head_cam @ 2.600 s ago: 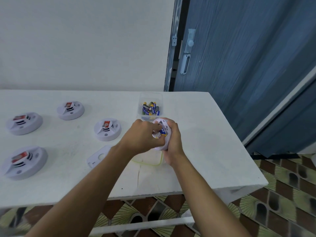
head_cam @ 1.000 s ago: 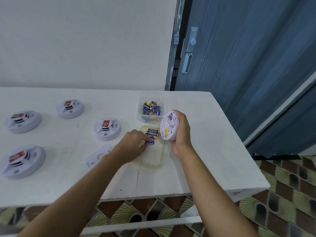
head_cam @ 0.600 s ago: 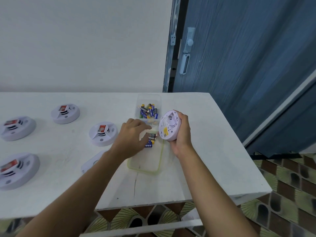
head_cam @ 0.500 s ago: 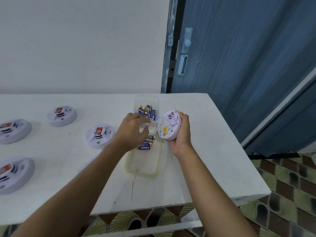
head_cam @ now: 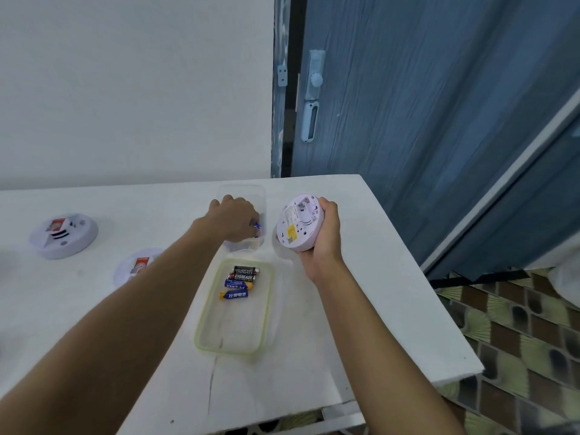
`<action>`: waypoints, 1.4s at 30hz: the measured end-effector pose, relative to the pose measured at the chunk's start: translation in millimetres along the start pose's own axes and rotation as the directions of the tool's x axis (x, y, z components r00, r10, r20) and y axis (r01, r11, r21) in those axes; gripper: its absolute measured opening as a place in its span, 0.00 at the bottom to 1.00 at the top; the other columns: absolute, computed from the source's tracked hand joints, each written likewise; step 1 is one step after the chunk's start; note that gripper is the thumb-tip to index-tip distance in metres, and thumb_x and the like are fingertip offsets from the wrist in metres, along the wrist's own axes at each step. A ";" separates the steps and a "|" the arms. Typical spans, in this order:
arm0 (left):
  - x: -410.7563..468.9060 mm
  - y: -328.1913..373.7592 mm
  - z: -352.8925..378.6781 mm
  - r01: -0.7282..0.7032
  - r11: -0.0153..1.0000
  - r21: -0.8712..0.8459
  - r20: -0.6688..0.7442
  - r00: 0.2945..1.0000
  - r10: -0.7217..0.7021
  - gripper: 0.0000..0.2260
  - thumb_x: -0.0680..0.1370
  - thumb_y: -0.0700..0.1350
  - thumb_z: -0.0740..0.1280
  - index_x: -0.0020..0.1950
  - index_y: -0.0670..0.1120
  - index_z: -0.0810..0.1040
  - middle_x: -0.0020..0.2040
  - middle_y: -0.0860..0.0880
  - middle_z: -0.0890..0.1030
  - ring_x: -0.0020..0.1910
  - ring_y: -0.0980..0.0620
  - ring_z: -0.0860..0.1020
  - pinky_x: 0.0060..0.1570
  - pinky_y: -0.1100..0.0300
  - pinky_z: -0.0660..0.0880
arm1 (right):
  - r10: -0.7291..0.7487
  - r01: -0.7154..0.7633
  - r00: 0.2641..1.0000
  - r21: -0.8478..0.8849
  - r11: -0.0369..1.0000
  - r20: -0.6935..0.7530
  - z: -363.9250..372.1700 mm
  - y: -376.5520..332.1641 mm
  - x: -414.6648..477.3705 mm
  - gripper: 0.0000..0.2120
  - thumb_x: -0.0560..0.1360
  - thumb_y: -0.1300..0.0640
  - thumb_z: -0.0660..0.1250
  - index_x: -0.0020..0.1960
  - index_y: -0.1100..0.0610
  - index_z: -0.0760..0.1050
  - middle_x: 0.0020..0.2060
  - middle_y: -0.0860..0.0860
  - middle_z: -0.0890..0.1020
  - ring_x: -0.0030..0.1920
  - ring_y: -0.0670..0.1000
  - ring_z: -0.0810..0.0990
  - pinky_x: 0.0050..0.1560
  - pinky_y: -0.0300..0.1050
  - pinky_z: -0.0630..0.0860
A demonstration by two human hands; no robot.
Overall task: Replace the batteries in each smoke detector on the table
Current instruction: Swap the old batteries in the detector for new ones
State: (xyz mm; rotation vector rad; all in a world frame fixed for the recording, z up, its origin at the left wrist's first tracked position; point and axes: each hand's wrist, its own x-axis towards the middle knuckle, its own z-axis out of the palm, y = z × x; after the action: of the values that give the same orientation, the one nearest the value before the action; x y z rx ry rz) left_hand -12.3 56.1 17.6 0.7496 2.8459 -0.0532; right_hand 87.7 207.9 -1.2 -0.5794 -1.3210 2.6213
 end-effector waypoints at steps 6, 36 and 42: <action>5.0 0.1 3.0 -0.023 0.995 -0.098 -0.074 0.997 0.016 0.10 0.75 0.50 0.68 0.54 0.51 0.82 0.50 0.52 0.74 0.56 0.46 0.71 0.50 0.54 0.63 | 0.025 -0.026 1.000 0.033 0.999 0.018 -3.8 -0.2 9.2 0.15 0.73 0.42 0.63 0.50 0.50 0.79 0.50 0.53 0.83 0.51 0.56 0.80 0.60 0.60 0.76; -120.2 36.6 -33.4 -0.277 0.403 -0.872 -0.351 0.928 -0.122 0.11 0.77 0.40 0.69 0.58 0.50 0.81 0.50 0.52 0.84 0.45 0.55 0.84 0.56 0.53 0.78 | 0.052 -0.088 0.980 0.183 0.979 0.193 31.5 18.3 -56.0 0.16 0.80 0.45 0.58 0.51 0.52 0.81 0.45 0.51 0.83 0.48 0.50 0.80 0.55 0.49 0.74; -134.0 42.6 -33.1 -0.255 0.141 -0.957 -0.288 0.896 -0.338 0.10 0.71 0.42 0.77 0.48 0.43 0.80 0.40 0.46 0.85 0.39 0.46 0.85 0.46 0.50 0.81 | 0.040 -0.073 0.979 0.161 0.984 0.198 42.4 18.8 -75.1 0.17 0.81 0.46 0.56 0.50 0.53 0.81 0.42 0.51 0.83 0.44 0.49 0.81 0.50 0.47 0.76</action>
State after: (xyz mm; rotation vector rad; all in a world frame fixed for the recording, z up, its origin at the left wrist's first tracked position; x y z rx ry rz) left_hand 116.8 31.1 77.4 0.2923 2.2811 2.0844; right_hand 139.9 142.6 27.0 -0.3487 -1.1306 2.8616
